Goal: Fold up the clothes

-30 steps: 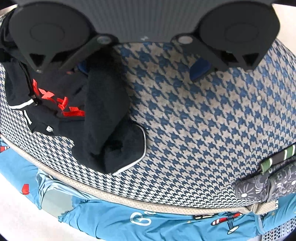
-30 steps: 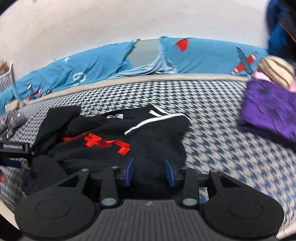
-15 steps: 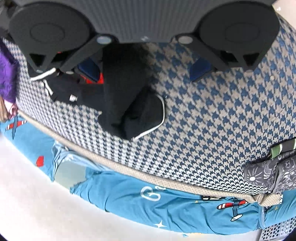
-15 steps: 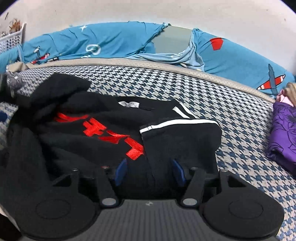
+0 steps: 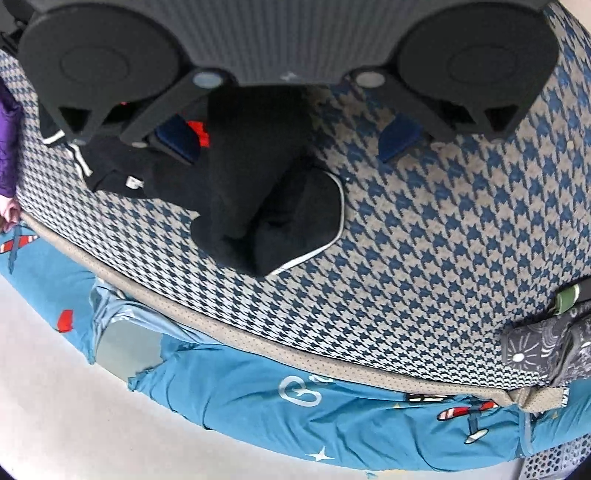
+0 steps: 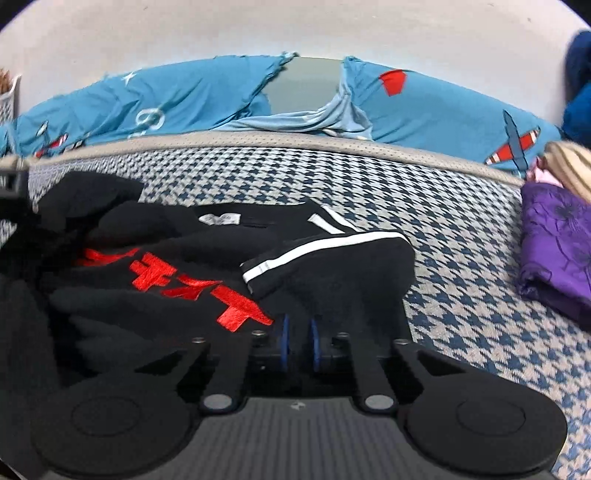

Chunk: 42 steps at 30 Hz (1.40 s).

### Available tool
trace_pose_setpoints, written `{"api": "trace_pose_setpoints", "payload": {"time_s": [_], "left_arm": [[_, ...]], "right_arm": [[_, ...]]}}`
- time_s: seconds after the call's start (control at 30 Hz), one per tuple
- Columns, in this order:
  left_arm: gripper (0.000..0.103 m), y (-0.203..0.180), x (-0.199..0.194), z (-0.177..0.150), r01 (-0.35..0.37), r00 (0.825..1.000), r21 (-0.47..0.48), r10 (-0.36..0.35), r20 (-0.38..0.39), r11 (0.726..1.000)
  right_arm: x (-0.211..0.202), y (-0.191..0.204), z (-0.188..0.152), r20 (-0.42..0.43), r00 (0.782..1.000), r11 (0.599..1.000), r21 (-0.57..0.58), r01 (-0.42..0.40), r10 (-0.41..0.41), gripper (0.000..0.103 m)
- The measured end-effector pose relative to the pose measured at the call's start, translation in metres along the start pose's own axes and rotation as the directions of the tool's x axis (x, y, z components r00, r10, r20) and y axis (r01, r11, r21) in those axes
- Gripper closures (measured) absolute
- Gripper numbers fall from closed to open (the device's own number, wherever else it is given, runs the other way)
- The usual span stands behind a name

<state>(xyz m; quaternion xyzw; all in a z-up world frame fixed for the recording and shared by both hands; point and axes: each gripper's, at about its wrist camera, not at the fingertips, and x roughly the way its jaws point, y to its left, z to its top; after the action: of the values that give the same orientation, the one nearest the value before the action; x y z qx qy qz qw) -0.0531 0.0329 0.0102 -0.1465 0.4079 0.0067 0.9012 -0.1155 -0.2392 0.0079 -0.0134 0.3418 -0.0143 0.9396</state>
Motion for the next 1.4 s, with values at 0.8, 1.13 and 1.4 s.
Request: {"api": "trace_pose_setpoints", "payload": {"time_s": [0.8,1.13,1.4], "left_arm": [[0.000,0.051,-0.017,-0.007,-0.171,0.984,-0.104,0.175,0.022,0.980],[0.000,0.070,-0.021,-0.011,-0.167,0.986,-0.130,0.166,-0.017,0.977],[0.000,0.079,-0.023,-0.020,-0.167,0.986,-0.142,0.163,-0.043,0.976]], "right_arm": [[-0.025,-0.077,-0.005,0.001,0.964,0.906,0.343,0.248,-0.264,0.095],[-0.026,-0.085,-0.009,-0.027,0.955,0.885,0.367,0.286,-0.297,0.094],[-0.032,-0.083,-0.007,0.010,0.954,0.893,0.356,0.276,-0.299,0.094]]}}
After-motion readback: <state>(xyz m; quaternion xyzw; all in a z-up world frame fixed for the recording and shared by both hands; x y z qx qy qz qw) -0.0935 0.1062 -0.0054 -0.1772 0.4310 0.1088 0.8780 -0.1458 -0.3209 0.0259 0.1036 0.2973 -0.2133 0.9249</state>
